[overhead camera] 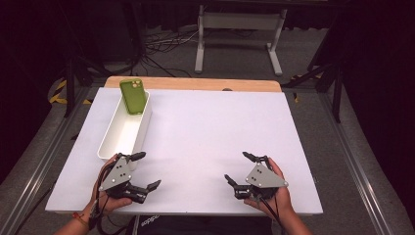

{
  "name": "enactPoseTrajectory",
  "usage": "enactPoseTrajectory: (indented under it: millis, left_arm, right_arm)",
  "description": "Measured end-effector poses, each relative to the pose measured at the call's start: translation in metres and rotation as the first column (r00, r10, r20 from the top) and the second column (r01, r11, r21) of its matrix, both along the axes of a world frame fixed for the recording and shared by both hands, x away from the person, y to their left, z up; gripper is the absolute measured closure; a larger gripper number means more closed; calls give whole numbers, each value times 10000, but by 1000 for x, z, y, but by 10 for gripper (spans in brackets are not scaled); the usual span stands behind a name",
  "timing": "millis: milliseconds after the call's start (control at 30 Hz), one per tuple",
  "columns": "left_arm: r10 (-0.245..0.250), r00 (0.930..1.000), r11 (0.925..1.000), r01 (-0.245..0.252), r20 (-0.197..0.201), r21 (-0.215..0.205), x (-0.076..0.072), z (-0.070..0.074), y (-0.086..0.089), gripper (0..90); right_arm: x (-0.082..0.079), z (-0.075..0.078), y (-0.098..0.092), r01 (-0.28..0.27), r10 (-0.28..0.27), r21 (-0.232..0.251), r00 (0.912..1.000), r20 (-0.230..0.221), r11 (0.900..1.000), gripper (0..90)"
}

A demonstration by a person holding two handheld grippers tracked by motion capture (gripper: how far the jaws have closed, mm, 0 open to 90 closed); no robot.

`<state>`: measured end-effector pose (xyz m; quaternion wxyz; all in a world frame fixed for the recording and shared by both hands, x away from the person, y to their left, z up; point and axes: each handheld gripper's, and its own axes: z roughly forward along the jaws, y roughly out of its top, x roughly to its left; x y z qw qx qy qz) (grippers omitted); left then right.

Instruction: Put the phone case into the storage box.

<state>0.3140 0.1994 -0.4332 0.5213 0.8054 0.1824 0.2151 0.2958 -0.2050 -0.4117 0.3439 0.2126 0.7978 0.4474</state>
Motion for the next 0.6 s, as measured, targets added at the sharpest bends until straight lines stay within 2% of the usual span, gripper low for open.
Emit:
enactPoseTrajectory:
  millis: [67, 167, 200, 400, 600]
  left_arm:
    - [53, 10000, 9999, -54, -79, -158, 0, -3, 1, 45]
    - [18, 9997, 9999, -21, -225, -118, 1, -4, 1, 45]
    - [58, 9999, 10000, -58, -103, -20, 1, -4, 1, 40]
    - [56, 9999, 9997, -59, -105, -257, 1, -3, 0, 40]
    - [10, 10000, 9998, -10, -20, -191, 1, -1, 0, 41]
  right_arm:
    - [-1, 0, -1, 11, -11, -12, 10000, 2, 10000, 152]
    - [-1, -2, -2, 21, -22, -44, 10000, -16, 10000, 152]
    - [-1, -2, -3, 65, -65, -27, 10000, -51, 10000, 151]
    - [-2, -2, -4, 21, -21, 56, 10000, -54, 10000, 147]
    - [-3, -1, -3, -3, 3, -13, 10000, -22, 10000, 144]
